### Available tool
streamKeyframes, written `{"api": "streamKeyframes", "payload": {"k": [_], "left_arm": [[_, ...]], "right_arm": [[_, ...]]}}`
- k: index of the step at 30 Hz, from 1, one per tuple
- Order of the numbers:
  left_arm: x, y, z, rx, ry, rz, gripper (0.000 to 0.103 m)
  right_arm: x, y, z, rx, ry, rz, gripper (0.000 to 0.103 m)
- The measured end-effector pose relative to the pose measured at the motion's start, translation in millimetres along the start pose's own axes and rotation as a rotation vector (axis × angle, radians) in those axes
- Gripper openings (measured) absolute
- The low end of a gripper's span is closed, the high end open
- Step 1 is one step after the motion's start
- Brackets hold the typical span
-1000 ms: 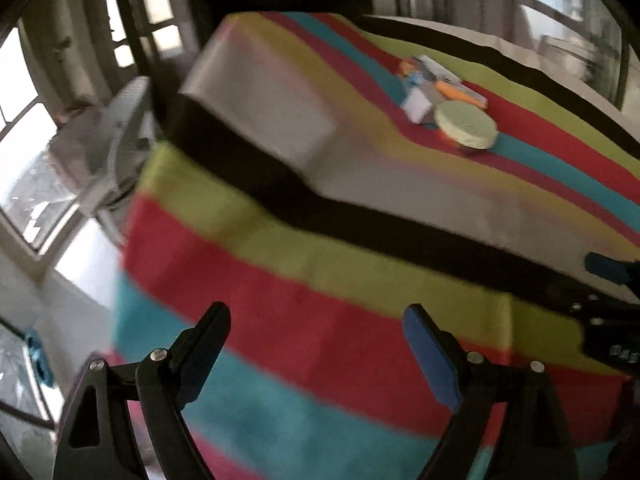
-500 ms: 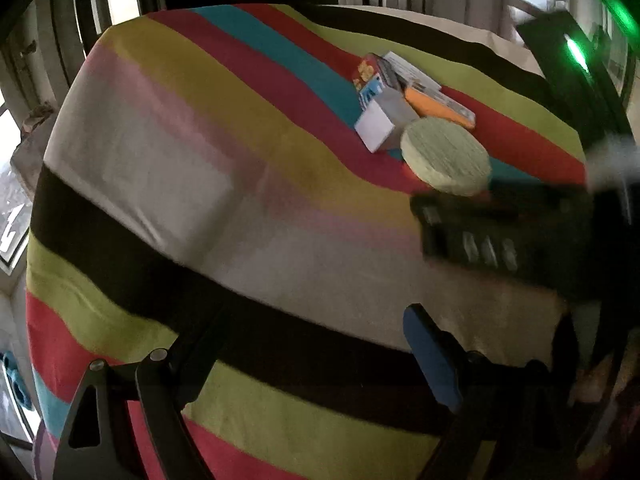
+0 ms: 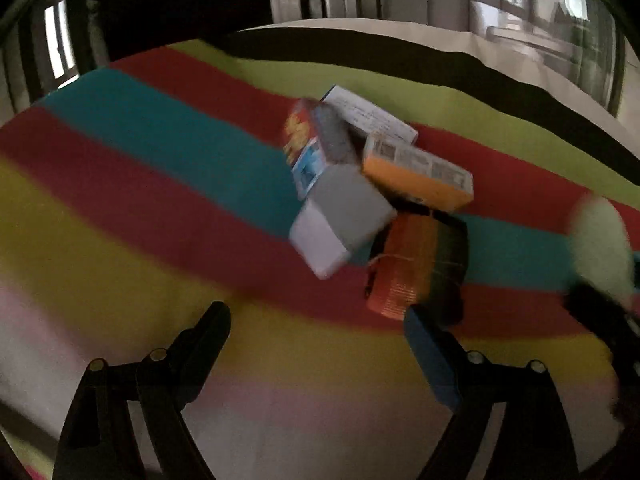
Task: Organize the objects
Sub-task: 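Grasp the round green sponge with the right tool while the left grasps a small white box, then carry the green sponge and small white box over the bin with both tools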
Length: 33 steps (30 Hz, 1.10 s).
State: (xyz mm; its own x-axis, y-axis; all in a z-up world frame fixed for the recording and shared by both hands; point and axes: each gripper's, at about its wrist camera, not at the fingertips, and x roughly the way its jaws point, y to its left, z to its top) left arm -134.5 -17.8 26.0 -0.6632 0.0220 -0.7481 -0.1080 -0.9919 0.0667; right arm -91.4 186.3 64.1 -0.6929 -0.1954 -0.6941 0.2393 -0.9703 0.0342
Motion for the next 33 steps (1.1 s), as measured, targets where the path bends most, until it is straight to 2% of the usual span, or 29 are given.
{"api": "streamKeyframes", "payload": {"k": [4,8,9,10,11,13,17,20,23,25,28,31,33], "left_arm": [[14.6,0.5,21.9,-0.057,0.001,-0.069,0.092],[26.2,1.9,32.0,-0.113,0.001,-0.094,0.091],[26.8,1.9,31.5,-0.120,-0.003,-0.104,0.078],[27.7,1.7,29.9,-0.127,0.008,-0.136,0.035],[30.7,0.9,26.6,-0.134,0.055,-0.160,0.035],[23.2,1.9,18.1,-0.156,0.048,-0.186,0.036],[-21.1,-4.6,-8.9,-0.111,0.000,-0.177,0.036],[-51.1,-6.1,-27.6,-0.102,-0.007,-0.177,0.036],[-69.4,-0.7,-37.0,-0.101,0.002,-0.170,0.036],[-96.7,-7.2,-60.4,-0.092,0.004,-0.155,0.036],[-118.1,-4.2,-74.9,-0.085,0.015,-0.147,0.036],[-123.4,-4.4,-86.9,-0.093,0.026,-0.154,0.036],[-141.6,-4.7,-103.4,-0.089,0.031,-0.147,0.036]], "right_arm": [[-12.4,-30.4,-18.9,0.048,0.016,-0.019,0.082],[-28.2,-40.2,-38.5,0.093,0.028,-0.018,0.082],[-22.9,-41.6,-37.1,0.103,0.031,-0.014,0.082],[-23.8,-42.1,-38.7,0.112,0.034,-0.008,0.082],[-24.8,-40.8,-39.6,0.119,0.035,-0.001,0.082],[-26.7,-41.4,-37.9,0.124,0.032,0.009,0.082],[-38.9,-38.6,-43.7,0.107,0.024,0.019,0.082],[-49.3,-32.3,-52.6,0.092,0.035,0.029,0.082],[-58.5,-20.9,-62.6,0.079,0.050,0.038,0.082],[-67.2,-12.1,-65.7,0.067,0.056,0.045,0.082],[-88.4,2.5,-71.4,0.030,0.057,0.043,0.082],[-108.7,14.8,-78.0,-0.003,0.056,0.036,0.082],[-126.1,21.6,-85.9,-0.028,0.053,0.032,0.082]]}}
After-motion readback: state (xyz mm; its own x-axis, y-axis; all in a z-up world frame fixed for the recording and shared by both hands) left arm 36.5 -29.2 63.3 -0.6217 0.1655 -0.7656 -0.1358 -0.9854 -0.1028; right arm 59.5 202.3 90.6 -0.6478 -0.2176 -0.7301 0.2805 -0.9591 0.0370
